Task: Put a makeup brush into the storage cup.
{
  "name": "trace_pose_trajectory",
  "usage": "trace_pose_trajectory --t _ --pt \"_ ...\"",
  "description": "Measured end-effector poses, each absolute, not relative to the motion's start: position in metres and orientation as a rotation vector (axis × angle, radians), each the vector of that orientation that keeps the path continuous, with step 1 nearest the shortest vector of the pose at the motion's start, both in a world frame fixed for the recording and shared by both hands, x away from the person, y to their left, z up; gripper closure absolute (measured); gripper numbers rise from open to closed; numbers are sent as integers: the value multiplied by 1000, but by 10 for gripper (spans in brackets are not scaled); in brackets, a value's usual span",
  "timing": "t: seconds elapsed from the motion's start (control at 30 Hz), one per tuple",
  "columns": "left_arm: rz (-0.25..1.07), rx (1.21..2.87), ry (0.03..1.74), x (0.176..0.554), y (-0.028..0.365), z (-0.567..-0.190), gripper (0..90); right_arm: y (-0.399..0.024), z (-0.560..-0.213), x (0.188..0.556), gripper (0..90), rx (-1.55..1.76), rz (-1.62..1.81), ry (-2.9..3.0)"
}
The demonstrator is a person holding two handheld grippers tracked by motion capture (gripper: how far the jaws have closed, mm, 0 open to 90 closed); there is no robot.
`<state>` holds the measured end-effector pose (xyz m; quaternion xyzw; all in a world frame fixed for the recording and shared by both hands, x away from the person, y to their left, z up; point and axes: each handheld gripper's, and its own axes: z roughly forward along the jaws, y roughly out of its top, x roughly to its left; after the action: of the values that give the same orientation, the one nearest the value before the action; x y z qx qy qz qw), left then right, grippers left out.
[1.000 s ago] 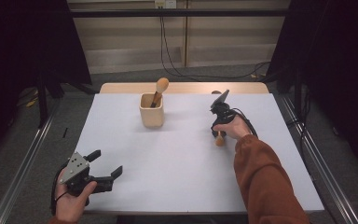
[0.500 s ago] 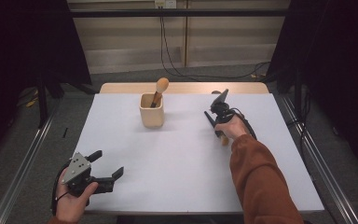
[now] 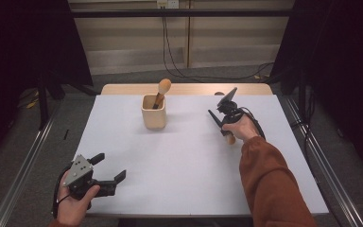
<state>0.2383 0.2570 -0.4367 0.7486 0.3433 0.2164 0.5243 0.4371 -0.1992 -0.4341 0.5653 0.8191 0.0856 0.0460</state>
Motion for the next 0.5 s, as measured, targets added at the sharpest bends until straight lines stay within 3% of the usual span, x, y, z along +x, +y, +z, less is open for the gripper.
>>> trace_pose_trajectory --t 0.5 --pt "491 1787 832 239 256 -437 31 -215 -427 418 747 1551 566 2506"
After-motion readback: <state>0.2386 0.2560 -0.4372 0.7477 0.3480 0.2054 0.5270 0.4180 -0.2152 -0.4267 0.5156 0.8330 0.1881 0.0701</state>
